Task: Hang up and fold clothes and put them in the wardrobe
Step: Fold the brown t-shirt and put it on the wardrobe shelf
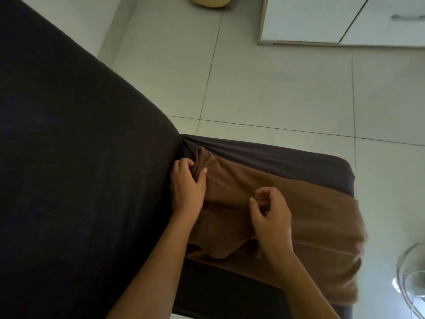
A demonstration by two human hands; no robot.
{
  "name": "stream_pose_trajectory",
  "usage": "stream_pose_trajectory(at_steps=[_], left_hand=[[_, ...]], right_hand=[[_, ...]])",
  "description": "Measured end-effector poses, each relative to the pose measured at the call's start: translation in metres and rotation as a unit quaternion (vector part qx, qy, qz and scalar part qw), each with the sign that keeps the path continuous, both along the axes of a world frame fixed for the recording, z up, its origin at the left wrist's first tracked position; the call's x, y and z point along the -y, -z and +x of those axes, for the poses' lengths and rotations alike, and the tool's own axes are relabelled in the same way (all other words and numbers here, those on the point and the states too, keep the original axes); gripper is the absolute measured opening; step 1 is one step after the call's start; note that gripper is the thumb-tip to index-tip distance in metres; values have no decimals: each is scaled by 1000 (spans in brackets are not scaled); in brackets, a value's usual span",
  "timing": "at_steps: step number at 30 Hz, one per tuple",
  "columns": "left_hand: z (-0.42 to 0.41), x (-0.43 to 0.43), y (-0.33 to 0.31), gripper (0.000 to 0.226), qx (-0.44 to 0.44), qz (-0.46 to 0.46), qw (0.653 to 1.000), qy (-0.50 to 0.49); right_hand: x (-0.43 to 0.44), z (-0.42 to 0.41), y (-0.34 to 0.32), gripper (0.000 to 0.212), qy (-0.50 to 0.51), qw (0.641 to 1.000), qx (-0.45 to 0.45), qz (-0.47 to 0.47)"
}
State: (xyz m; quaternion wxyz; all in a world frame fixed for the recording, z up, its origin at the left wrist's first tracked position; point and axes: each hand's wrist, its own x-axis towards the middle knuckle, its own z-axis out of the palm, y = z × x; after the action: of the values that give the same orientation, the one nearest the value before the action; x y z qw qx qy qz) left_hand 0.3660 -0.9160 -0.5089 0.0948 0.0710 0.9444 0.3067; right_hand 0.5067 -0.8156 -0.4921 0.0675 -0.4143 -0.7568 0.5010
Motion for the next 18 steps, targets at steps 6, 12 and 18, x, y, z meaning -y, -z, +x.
stream_pose_trajectory(at_steps=[6, 12, 18], left_hand=[[10, 11, 2, 30, -38, 7, 999, 37], [12, 12, 10, 32, 49, -9, 999, 16], [16, 17, -5, 21, 96, 126, 986, -54]], right_hand=[[43, 18, -3, 18, 57, 997, 49, -1], [68, 35, -1, 30, 323, 914, 113, -217], [46, 21, 1, 23, 335, 868, 63, -361]])
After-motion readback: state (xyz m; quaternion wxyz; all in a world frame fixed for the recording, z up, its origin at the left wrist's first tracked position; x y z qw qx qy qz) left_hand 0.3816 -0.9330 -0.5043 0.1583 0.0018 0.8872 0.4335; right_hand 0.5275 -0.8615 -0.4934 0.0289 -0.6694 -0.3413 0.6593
